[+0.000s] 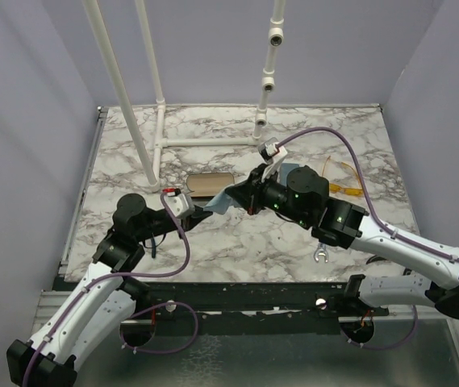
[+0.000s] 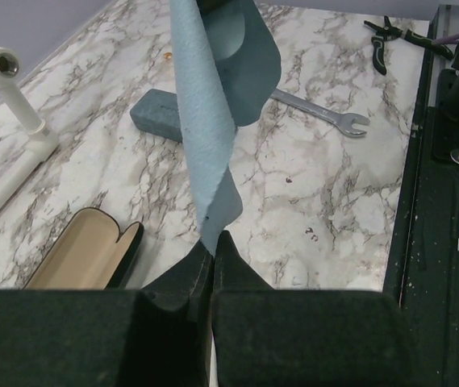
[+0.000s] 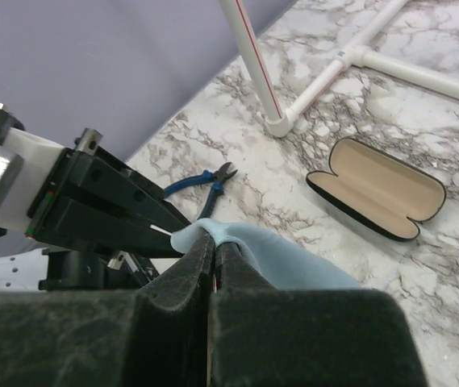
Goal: Organize the sunglasses
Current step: Fold the glasses cleaning cloth at the center of the board.
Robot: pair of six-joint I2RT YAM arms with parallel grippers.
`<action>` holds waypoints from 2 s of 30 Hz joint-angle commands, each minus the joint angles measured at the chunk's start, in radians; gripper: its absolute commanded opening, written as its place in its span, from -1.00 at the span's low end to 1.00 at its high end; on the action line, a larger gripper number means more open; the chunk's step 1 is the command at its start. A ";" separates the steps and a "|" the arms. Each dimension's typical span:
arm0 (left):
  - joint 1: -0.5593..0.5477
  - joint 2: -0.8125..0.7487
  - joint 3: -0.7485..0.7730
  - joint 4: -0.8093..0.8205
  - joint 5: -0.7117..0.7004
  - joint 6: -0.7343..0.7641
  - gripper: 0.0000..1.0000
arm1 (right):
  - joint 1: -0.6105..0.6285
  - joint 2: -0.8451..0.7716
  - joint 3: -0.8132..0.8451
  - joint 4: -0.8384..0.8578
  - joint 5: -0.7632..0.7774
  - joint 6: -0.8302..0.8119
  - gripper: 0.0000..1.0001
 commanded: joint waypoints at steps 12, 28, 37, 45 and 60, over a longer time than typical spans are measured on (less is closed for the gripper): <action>-0.113 0.360 0.156 -0.379 -0.393 0.362 -1.00 | -0.145 0.158 -0.262 0.038 -0.335 0.018 -0.99; -0.324 0.619 0.091 -0.281 -0.494 0.542 -1.00 | -0.338 0.434 -0.408 0.171 -0.651 0.069 -0.75; -0.326 0.606 0.053 -0.245 -0.479 0.564 -1.00 | -0.367 0.367 -0.448 0.097 -0.574 0.031 -0.19; -0.326 0.576 0.024 -0.192 -0.470 0.533 -1.00 | -0.279 0.086 -0.612 0.201 -0.423 -0.097 0.30; -0.339 0.557 0.144 -0.267 -0.352 0.280 -1.00 | 0.018 0.160 -1.002 1.255 -0.102 -0.538 0.32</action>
